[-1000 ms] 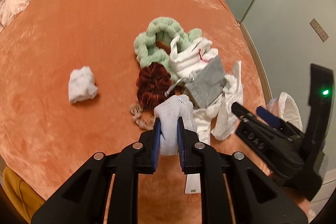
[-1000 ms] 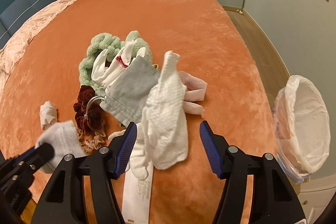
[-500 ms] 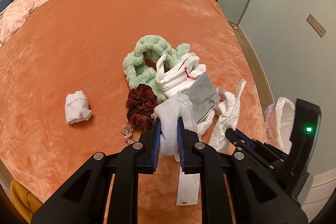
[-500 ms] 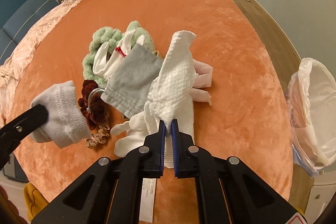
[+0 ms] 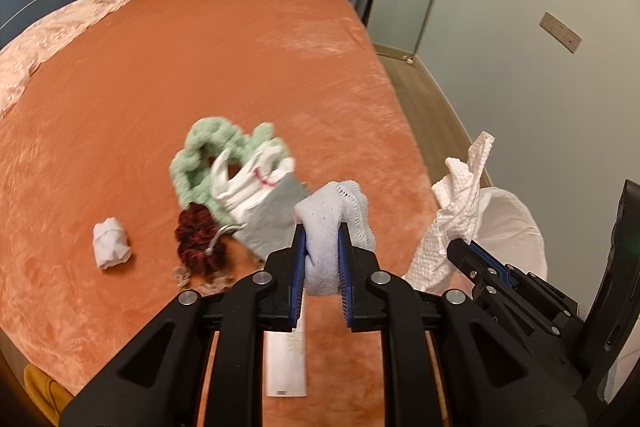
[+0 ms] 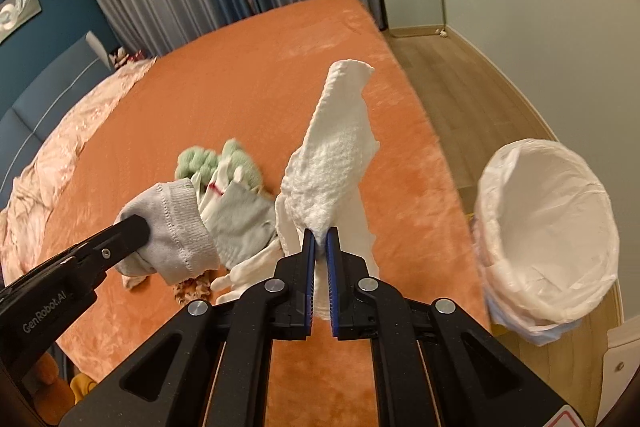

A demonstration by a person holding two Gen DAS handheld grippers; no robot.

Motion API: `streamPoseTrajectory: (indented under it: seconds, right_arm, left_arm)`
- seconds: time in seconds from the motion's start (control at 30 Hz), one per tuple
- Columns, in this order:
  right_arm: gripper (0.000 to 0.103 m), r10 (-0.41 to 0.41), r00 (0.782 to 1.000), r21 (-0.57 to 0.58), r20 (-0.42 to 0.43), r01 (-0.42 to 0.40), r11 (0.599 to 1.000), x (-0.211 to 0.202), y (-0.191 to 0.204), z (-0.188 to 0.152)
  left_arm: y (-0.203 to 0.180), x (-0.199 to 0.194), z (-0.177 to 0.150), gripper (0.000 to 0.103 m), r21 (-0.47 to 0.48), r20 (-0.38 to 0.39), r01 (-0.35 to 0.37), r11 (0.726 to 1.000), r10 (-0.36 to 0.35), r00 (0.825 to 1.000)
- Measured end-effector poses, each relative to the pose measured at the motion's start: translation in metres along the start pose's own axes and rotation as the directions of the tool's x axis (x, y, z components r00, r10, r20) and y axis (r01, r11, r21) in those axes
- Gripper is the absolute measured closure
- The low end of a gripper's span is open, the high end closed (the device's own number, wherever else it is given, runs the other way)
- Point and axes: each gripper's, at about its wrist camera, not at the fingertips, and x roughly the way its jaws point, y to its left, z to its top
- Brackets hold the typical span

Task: Collect trash
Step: 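Carry the grey sock and white paper towel in both grippers over the white trash bin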

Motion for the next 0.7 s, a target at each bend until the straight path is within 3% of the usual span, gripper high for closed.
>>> streamPoseTrajectory:
  seconds: [0.3,0.7]
  right_arm:
    - [0.097,-0.067,0.995,0.109,0.078,0.059,0.992,-0.046,-0.078,0.013]
    - [0.097,-0.171,0.981,0.235,0.088,0.146,0.961,-0.068,-0.171,0.003]
  left_arm:
    - [-0.096,-0.01,0.01,0.088,0.139,0.039,0.08,0.987,-0.086,0.996]
    - [-0.211,0.002,0.002,0.088,0.279,0.013,0.177,0.944,-0.188,0.982]
